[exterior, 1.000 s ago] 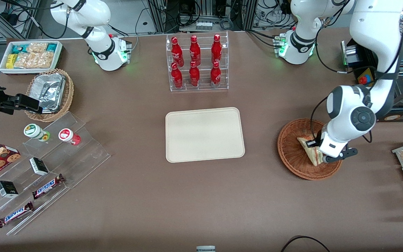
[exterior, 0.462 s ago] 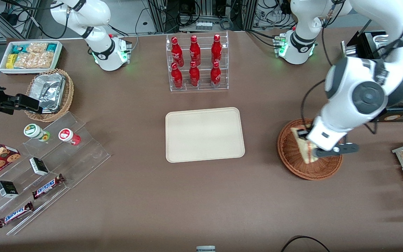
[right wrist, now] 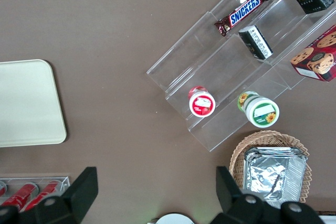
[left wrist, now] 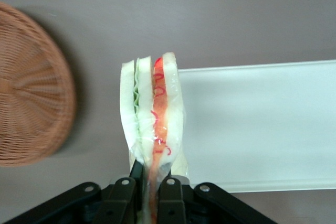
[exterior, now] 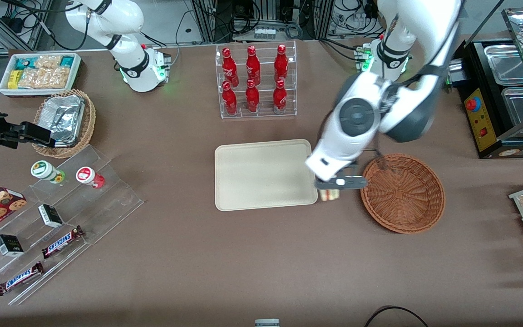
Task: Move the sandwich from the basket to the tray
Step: 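Lift the sandwich and carry it over the cream tray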
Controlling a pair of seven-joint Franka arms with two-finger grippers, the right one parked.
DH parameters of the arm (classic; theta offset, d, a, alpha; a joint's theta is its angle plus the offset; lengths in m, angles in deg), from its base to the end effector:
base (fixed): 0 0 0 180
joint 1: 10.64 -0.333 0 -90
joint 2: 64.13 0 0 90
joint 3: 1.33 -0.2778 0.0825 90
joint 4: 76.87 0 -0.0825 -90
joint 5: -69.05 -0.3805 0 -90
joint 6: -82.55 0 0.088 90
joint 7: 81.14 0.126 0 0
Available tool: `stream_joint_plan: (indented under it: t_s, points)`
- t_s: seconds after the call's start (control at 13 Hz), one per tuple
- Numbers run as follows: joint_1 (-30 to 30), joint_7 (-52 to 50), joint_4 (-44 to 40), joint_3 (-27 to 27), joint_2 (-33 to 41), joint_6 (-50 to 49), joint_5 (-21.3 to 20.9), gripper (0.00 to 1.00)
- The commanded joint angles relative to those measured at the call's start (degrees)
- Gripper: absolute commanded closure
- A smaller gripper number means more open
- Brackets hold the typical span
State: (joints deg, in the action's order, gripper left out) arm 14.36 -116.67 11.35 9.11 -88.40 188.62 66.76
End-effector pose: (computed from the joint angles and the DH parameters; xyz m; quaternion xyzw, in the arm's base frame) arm 0.5350 -0.3618 0.3517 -0.9984 -0.0002 0.0536 0.0152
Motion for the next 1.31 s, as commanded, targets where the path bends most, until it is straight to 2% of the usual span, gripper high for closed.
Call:
stream_joint_plan:
  t_s: [0.0, 0.46, 1.08, 1.15, 1.23]
  points:
    - [4.8, -4.4, -8.6, -0.7, -8.4, -0.1, 0.4, 1.00]
    - [13.1, -10.6, -10.9, -0.7, -18.2, 9.4, 0.0, 1.00]
    - [14.9, -10.3, -10.9, -0.8, -22.3, 12.6, -0.4, 1.00]
    - [14.9, -10.1, -10.9, -0.9, -22.3, 12.6, -0.4, 0.80]
    - [14.9, -9.9, -10.9, -0.9, -22.3, 12.6, -0.4, 0.38]
